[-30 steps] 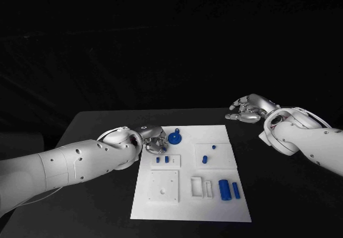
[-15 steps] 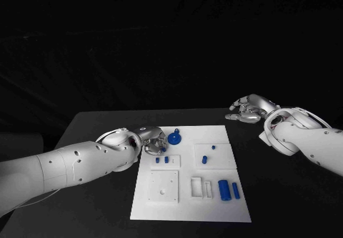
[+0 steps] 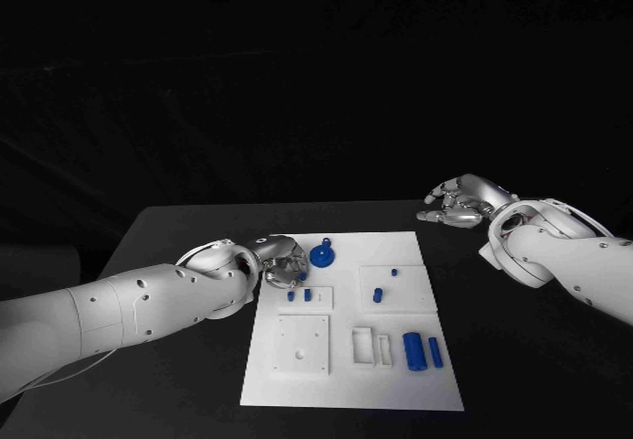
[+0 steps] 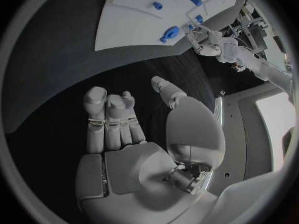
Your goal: Assemble the parts on the task board
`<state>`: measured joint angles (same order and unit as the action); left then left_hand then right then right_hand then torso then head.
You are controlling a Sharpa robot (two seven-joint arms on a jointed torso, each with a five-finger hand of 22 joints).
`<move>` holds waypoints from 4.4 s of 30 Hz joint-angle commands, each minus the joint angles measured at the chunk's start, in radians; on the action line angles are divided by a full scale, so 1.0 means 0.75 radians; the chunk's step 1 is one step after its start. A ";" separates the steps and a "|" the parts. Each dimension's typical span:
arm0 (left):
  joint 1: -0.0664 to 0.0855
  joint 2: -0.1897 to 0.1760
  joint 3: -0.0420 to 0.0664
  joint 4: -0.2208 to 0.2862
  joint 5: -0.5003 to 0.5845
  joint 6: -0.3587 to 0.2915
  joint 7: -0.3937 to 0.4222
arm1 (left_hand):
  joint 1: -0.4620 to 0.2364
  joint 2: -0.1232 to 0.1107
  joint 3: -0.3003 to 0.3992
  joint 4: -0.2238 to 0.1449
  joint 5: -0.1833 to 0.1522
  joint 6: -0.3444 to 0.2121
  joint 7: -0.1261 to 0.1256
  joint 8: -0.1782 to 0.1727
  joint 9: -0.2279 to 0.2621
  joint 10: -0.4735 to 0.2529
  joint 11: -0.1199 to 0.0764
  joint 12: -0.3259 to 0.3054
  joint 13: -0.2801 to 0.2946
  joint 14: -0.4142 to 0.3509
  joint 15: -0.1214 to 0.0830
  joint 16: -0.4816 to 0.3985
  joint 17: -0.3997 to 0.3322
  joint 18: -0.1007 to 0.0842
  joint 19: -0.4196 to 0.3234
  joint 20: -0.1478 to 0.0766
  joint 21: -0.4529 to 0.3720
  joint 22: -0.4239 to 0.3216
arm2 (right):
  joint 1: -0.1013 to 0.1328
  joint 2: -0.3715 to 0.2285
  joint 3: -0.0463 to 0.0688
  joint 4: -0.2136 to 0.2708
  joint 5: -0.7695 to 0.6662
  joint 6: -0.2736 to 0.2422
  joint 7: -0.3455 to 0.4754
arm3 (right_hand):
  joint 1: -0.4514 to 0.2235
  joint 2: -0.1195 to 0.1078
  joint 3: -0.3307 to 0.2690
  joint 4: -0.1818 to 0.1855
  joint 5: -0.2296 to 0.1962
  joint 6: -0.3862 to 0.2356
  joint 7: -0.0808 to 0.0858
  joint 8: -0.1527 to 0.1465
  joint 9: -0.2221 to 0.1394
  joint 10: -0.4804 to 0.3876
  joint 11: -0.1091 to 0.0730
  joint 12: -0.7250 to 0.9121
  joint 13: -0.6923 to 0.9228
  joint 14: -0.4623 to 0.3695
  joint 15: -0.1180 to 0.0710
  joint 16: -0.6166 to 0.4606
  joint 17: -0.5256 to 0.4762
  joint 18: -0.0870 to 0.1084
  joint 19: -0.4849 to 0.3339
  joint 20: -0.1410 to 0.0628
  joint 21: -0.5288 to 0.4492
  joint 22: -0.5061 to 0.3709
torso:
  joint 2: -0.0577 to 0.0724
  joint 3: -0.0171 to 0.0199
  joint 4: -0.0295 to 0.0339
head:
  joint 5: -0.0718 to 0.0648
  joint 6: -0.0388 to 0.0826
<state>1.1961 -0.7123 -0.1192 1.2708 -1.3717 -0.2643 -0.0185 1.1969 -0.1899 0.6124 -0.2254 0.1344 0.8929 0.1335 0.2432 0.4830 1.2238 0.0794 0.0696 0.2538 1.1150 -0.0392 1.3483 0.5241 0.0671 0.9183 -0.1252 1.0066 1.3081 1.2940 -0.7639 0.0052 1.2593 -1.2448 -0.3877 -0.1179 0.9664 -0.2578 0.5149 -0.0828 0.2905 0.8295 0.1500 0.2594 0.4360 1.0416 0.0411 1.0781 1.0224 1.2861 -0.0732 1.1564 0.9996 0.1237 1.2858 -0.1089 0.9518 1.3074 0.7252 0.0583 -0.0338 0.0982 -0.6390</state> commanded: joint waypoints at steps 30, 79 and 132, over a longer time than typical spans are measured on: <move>0.041 -0.096 0.008 -0.030 1.312 -0.116 0.377 | -0.043 0.041 0.014 0.039 0.001 0.019 0.027 0.051 0.015 0.038 0.011 0.021 0.010 -0.177 0.030 -0.317 -0.146 -0.004 -0.188 0.038 -0.216 -0.076 | -0.108 0.009 -0.040 0.101 -0.473 0.179 0.140 | 0.218 0.053 0.298 -0.232 -0.230 0.110 0.012 0.088 0.033 0.066 0.047 -1.064 -0.860 -0.004 0.049 -0.055 -0.081 0.184 -0.005 0.066 -0.088 0.003 | 0.001 0.0014 0.0003 | -0.090 0.047; 0.066 -0.149 0.011 0.081 1.762 0.028 0.511 | -0.123 0.096 -0.078 -0.029 -0.009 -0.051 0.049 0.071 0.014 -0.108 0.079 0.001 -0.101 -0.335 0.227 -0.989 -0.288 -0.026 -0.426 0.206 -0.504 -0.150 | -0.181 0.123 -0.077 0.065 -0.877 0.123 -0.040 | 0.278 -0.028 0.471 -0.120 -0.322 0.200 -0.027 0.132 0.048 0.233 0.024 -1.181 -0.921 0.012 0.026 -0.035 -0.113 0.184 0.035 0.059 -0.108 0.013 | 0.000 0.0011 -0.0008 | -0.102 0.032; 0.066 -0.143 0.011 0.077 1.767 0.025 0.487 | -0.123 0.096 -0.081 -0.028 -0.008 -0.050 0.048 0.076 0.011 -0.101 0.080 0.002 -0.118 -0.293 0.214 -1.001 -0.251 -0.021 -0.403 0.197 -0.504 -0.141 | -0.202 0.146 -0.083 0.086 -0.956 0.074 -0.133 | 0.286 0.012 0.558 -0.156 -0.322 0.318 -0.077 0.178 0.082 0.350 -0.027 -1.131 -0.830 0.030 -0.023 -0.033 -0.120 0.184 0.054 0.044 -0.095 0.023 | 0.000 0.0011 -0.0006 | -0.109 0.016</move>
<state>1.2432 -0.8214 -0.1118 1.3278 -0.0528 -0.2526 0.3421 1.1144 -0.1198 0.5572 -0.2475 0.1308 0.8555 0.1640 0.2934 0.4922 1.1448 0.1357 0.0687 0.1662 0.8882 0.1196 0.6006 0.3342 0.0356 0.6098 0.0232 0.6348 1.2009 1.1481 -0.6530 -0.0530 1.3212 -1.9454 -0.3306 -0.2052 1.1848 -0.2473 0.9276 -0.2003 0.0493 1.0608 0.0942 0.3900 0.4956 1.2660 0.0328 0.2226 0.3884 1.3109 -0.0808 1.1267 0.9113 0.1455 1.3219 -0.0733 0.8734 1.3081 0.7257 0.0589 -0.0336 0.0163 -0.6272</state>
